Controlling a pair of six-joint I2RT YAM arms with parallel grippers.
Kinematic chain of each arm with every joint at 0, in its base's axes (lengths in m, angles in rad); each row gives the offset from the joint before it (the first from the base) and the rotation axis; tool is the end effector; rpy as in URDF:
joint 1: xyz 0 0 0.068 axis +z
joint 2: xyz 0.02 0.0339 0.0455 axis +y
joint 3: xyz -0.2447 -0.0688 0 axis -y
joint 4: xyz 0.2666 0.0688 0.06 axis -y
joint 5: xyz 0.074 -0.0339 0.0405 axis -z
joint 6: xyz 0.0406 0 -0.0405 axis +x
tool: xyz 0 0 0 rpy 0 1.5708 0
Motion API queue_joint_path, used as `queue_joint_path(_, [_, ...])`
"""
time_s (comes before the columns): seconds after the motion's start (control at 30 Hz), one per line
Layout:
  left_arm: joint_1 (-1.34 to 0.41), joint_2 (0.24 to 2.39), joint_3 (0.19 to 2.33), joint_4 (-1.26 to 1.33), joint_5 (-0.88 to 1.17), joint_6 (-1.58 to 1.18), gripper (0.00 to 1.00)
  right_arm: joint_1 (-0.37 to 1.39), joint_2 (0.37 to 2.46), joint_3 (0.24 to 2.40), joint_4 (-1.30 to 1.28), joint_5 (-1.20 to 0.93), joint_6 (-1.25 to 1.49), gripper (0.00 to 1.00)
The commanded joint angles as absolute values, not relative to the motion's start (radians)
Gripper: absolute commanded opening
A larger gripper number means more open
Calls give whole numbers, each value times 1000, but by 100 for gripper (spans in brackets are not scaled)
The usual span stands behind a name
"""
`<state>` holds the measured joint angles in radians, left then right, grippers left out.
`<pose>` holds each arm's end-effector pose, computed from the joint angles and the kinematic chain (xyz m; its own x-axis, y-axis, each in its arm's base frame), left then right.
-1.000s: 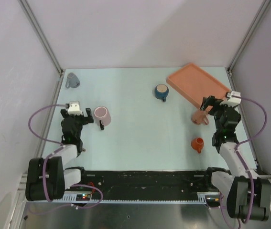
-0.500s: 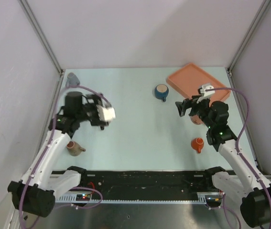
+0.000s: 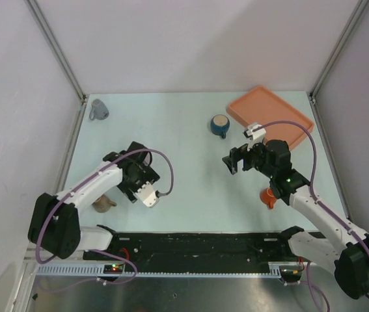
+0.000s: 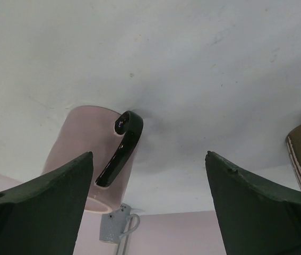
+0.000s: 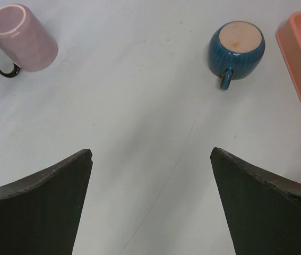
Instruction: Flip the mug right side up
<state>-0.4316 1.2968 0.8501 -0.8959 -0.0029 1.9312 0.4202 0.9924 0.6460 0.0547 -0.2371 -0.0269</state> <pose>0.2236 -0.1028 0.1764 0.7029 0.7065 0.0824 0.6806 -0.7017 0.2107 0.2390 0.1172 0.2517 -0.2463 -0.1387 -0.9592 -0.6088 0.7922 0.0418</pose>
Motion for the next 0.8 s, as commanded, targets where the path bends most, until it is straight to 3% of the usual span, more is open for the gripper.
queue_joint_path(0.0, [-442,1340,829,-831,-81,2219,87,435,1002,689,28,-202,-24,100])
queue_joint_path(0.37, [-428,1463,823,-710,-175,2360,56,441,965,657,29,-191,8,100])
queue_joint_path(0.63, [-388,1487,796,-645,-241,2490,44,440,902,625,48,-179,28,100])
queue_joint_path(0.77, [-360,1501,801,-616,-220,2514,20,440,886,620,45,-187,32,100])
